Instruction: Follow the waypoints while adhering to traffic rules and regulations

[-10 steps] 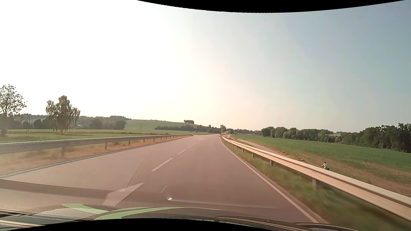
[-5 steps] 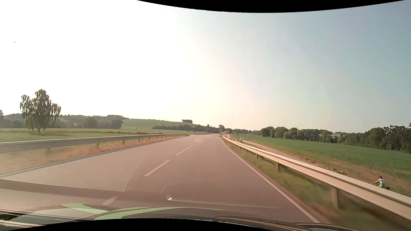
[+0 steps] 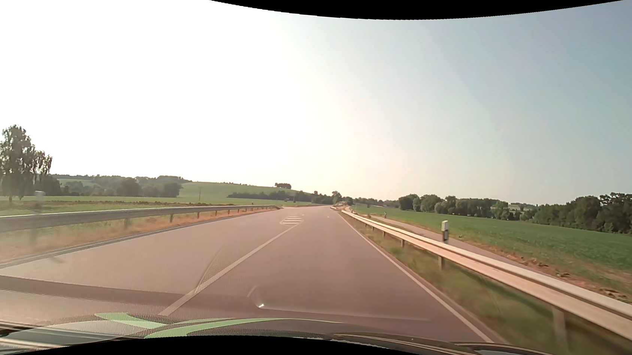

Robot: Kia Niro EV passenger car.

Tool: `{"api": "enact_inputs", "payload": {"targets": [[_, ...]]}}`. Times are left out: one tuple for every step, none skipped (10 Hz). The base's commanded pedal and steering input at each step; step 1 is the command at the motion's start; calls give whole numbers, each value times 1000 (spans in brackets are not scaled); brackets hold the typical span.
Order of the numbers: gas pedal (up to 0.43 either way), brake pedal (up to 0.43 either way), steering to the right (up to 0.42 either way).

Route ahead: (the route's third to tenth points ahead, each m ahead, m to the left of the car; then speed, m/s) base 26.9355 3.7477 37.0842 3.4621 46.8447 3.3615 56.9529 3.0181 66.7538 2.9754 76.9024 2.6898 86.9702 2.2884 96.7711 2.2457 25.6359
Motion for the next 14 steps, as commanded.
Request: {"api": "enact_inputs", "payload": {"targets": [[110,0,7],[110,0,7],[110,0,6],[110,0,5],[110,0,4],[110,0,4],[110,0,3],[110,0,2],[110,0,1],[110,0,0],[110,0,1],[110,0,2],[110,0,2],[110,0,3]]}}
